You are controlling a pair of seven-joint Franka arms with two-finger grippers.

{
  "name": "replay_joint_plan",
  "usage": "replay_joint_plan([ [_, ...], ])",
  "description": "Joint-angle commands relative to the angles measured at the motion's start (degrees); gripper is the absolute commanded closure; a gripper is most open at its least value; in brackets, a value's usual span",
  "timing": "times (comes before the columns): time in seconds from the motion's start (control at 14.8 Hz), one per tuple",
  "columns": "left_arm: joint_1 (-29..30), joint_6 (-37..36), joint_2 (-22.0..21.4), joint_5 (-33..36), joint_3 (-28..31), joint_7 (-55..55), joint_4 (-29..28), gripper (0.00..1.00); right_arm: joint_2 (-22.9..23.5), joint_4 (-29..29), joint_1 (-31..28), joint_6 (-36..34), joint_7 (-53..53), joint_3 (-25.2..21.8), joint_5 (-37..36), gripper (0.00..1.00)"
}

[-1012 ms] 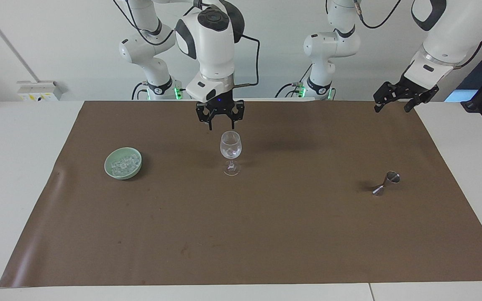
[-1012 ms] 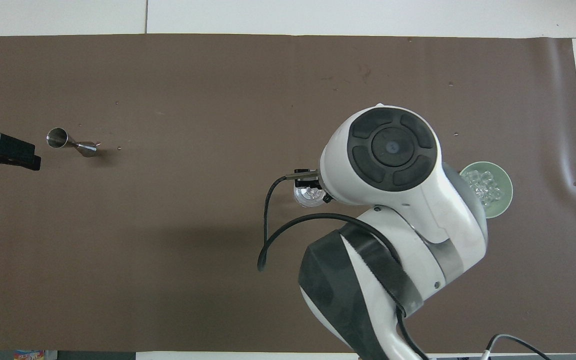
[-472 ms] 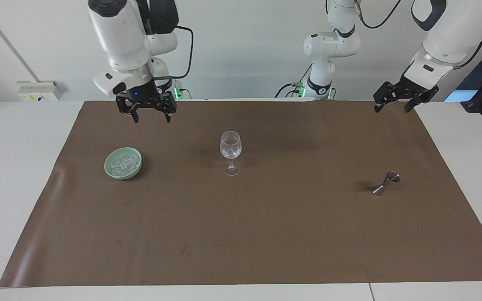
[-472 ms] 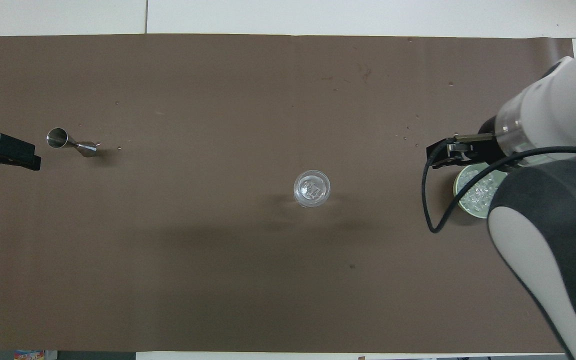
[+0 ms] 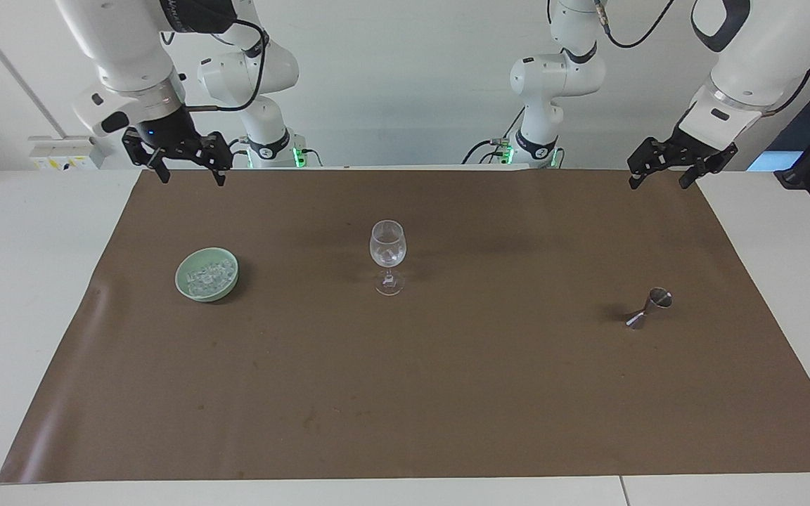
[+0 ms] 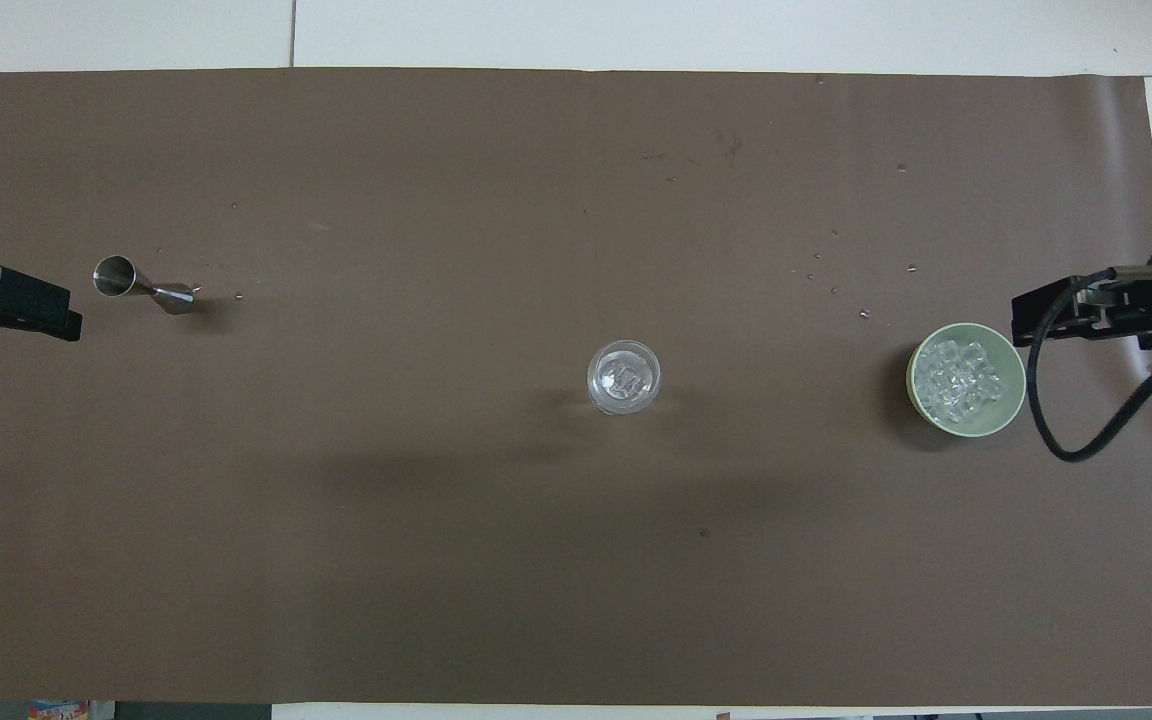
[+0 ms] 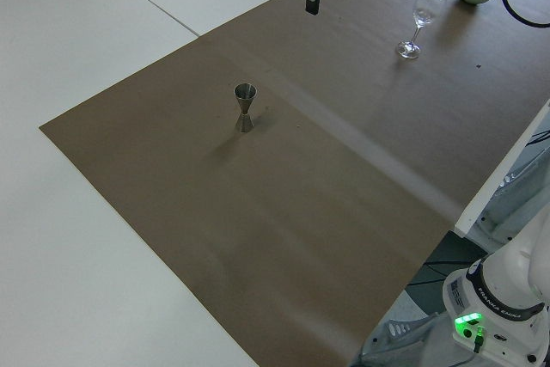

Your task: Pour wine and add ice with both arms

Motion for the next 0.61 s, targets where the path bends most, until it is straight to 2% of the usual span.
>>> replay_joint_plan([
  [0.0,-0.1,-0.2,-1.1,1.2,0.1,0.2,-1.1,0.0,2.2,2.9,-2.5,-1.2,-4.4,0.0,-0.5,0.0],
  [0.2,-0.1,-0.2,-1.1,1.2,0.1,0.2,-1.1,0.0,2.3,2.0,-5.3,2.5,-4.6,0.1,-0.5,0.0],
  [0.54,-0.1,-0.1,-1.1,1.2,0.1,0.2,-1.1,0.0,1.2,1.2,-7.0,2.9,-4.8,1.4,-0.6,0.0],
])
